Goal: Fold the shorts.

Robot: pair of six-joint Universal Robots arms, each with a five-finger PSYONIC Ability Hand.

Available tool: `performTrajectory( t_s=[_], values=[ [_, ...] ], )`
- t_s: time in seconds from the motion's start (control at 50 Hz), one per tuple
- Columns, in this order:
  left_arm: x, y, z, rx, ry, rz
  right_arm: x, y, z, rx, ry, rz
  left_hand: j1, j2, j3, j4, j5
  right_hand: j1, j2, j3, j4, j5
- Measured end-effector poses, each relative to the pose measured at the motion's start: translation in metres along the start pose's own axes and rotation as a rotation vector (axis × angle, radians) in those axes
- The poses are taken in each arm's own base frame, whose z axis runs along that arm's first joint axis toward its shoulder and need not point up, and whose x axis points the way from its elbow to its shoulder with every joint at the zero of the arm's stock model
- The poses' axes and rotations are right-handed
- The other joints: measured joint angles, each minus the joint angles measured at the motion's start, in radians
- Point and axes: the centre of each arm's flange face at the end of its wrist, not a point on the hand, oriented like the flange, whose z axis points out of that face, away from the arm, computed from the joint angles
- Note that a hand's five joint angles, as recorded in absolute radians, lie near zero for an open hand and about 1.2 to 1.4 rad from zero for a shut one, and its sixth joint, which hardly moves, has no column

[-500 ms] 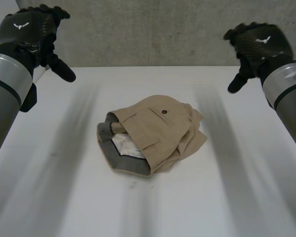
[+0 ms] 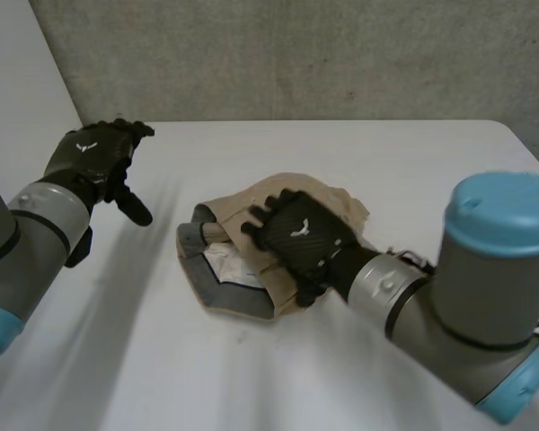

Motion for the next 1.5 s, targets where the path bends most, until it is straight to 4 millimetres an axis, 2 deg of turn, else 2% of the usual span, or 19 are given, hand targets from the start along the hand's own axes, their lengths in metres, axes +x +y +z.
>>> performTrajectory(
  t_s=[0.14,0.3,0.34,0.42,0.54,0.6,0.62,0.74,0.86,0.98,1.12,1.16,1.24,1.34,1.38,1.4,1.44,1.46,1.5],
  values=[
    [-0.008,0.016,-0.001,-0.021,-0.024,0.0,-0.02,0.015,0.015,-0.029,0.014,-0.014,0.0,0.0,0.0,0.0,0.0,0.182,0.224,0.21,0.217,0.188],
    [-0.019,0.032,0.0,-0.057,-0.043,-0.006,-0.014,0.032,0.031,-0.057,0.126,-0.088,0.0,0.0,0.0,0.0,0.0,0.557,0.683,0.659,0.671,0.634],
    [-0.02,0.034,0.0,-0.063,-0.04,-0.007,-0.012,0.031,0.033,-0.051,0.141,-0.107,0.0,0.0,0.0,0.0,0.0,0.693,0.868,0.847,0.851,0.812],
    [-0.019,0.036,-0.001,-0.067,-0.036,-0.008,-0.007,0.024,0.037,-0.026,0.161,-0.13,0.0,0.0,0.0,0.0,0.0,0.735,0.941,0.92,0.936,0.89],
    [-0.019,0.034,-0.001,-0.06,-0.035,-0.008,-0.005,-0.023,0.042,0.114,0.186,-0.149,0.0,0.0,0.0,0.0,0.0,0.735,0.946,0.934,0.953,0.893],
    [-0.019,0.033,-0.002,-0.058,-0.035,-0.008,-0.005,-0.03,0.042,0.134,0.189,-0.15,0.0,0.0,0.0,0.0,0.0,0.735,0.946,0.934,0.953,0.893],
    [-0.019,0.03,-0.004,-0.048,-0.036,-0.007,0.004,-0.06,0.041,0.214,0.236,-0.159,0.0,0.0,0.0,0.0,0.0,0.74,0.946,0.934,0.953,0.893],
    [-0.021,0.026,-0.01,-0.034,-0.039,-0.005,0.032,-0.108,0.033,0.316,0.381,-0.165,0.0,0.0,0.0,0.0,0.0,0.74,0.946,0.934,0.954,0.893],
    [-0.024,0.032,-0.013,-0.055,-0.028,-0.01,0.048,-0.129,0.024,0.352,0.467,-0.163,0.0,0.0,0.0,0.0,0.0,0.74,0.946,0.934,0.953,0.893],
    [-0.03,0.037,-0.011,-0.07,-0.028,-0.018,0.055,-0.127,0.024,0.337,0.502,-0.161,0.0,0.0,0.0,0.0,0.0,0.74,0.946,0.934,0.954,0.893],
    [-0.034,0.035,-0.011,-0.066,-0.034,-0.022,0.108,-0.083,0.033,0.155,0.694,-0.188,0.0,0.0,0.0,0.0,0.0,0.74,0.946,0.934,0.954,0.893],
    [-0.033,0.035,-0.012,-0.066,-0.034,-0.022,0.135,-0.052,0.029,0.04,0.766,-0.211,0.0,0.0,0.0,0.0,0.0,0.74,0.945,0.934,0.954,0.893],
    [-0.032,0.036,-0.013,-0.068,-0.031,-0.021,0.161,-0.005,0.017,-0.119,0.815,-0.22,0.0,0.0,0.0,0.0,-0.001,0.74,0.946,0.934,0.954,0.893],
    [-0.03,0.036,-0.014,-0.068,-0.024,-0.02,0.173,0.055,-0.004,-0.305,0.813,-0.192,0.0,0.0,0.0,0.0,0.0,0.74,0.946,0.934,0.954,0.893],
    [-0.029,0.036,-0.014,-0.067,-0.021,-0.019,0.173,0.059,-0.005,-0.318,0.811,-0.189,0.0,0.0,0.0,0.0,0.0,0.74,0.946,0.934,0.954,0.893],
    [-0.028,0.036,-0.015,-0.067,-0.019,-0.019,0.172,0.08,-0.014,-0.387,0.792,-0.169,0.0,0.0,0.0,0.0,0.0,0.74,0.946,0.934,0.954,0.893],
    [-0.028,0.036,-0.015,-0.067,-0.016,-0.018,0.17,0.089,-0.019,-0.422,0.779,-0.154,0.0,0.0,0.0,0.0,0.0,0.733,0.943,0.932,0.951,0.891],
    [-0.027,0.037,-0.015,-0.067,-0.014,-0.018,0.168,0.094,-0.022,-0.444,0.769,-0.143,0.0,0.0,0.0,0.0,0.0,0.471,0.64,0.653,0.674,0.625],
    [-0.025,0.037,-0.015,-0.067,-0.01,-0.017,0.166,0.099,-0.025,-0.468,0.757,-0.127,0.0,0.0,0.0,0.0,0.0,0.186,0.34,0.34,0.36,0.308]
  ],
)
